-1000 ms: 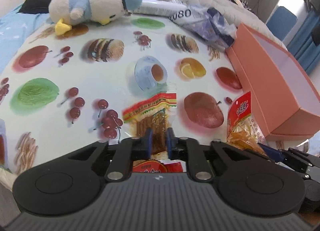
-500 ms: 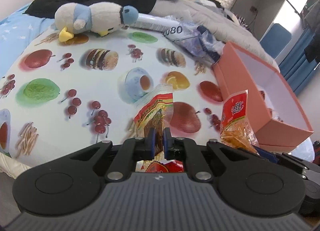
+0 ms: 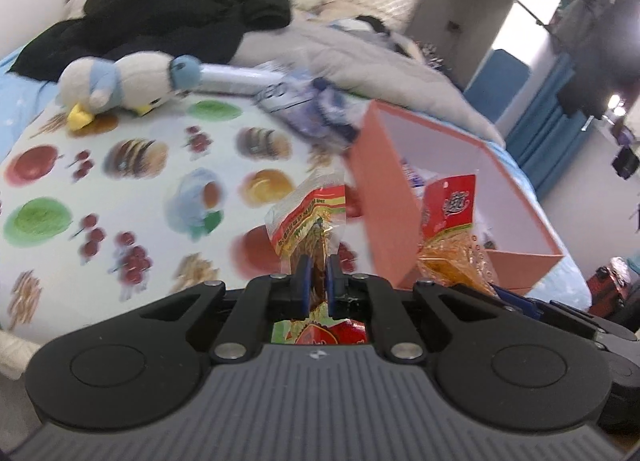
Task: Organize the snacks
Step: 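Carry the jerky pack with the left tool while the right tool carries the spicy-strip pack over the box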
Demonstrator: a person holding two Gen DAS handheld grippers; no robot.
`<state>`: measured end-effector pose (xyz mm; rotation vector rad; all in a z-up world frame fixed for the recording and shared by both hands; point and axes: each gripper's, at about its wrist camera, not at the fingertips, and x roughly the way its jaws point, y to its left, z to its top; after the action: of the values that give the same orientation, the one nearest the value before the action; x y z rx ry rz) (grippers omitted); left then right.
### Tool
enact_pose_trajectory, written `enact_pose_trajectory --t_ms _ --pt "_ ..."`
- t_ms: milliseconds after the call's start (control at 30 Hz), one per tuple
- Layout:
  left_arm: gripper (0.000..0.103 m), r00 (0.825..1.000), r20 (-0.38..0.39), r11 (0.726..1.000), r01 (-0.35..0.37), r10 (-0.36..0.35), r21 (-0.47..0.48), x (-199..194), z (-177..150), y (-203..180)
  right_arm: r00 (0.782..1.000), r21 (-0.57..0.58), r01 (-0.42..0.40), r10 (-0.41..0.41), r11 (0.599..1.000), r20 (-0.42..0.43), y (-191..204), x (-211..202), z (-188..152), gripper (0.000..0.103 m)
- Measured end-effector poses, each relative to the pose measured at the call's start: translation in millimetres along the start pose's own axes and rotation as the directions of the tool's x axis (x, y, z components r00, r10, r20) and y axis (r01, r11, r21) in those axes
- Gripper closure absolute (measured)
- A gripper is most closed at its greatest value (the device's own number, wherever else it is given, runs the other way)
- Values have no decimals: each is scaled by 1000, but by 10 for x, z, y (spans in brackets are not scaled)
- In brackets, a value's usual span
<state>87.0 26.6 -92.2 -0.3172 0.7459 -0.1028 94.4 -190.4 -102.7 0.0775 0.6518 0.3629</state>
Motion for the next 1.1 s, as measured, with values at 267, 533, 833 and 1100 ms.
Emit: enact_pose_trajectory --t_ms 267,533,833,1100 --pt "94 993 8 991 120 -120 59 40 -6 -542 996 28 62 -64 998 57 -208 -270 69 70" --pt "94 969 0 962 245 -246 119 199 62 -1071 978 85 181 -188 980 93 -615 -565 91 70" --pt "94 948 10 930 311 -319 195 447 382 -1511 963 119 227 -241 967 121 -984 -580 207 70" --pt "94 946 -13 927 319 -323 199 928 748 -1653 958 143 239 -258 960 128 -1228 -397 434 70"
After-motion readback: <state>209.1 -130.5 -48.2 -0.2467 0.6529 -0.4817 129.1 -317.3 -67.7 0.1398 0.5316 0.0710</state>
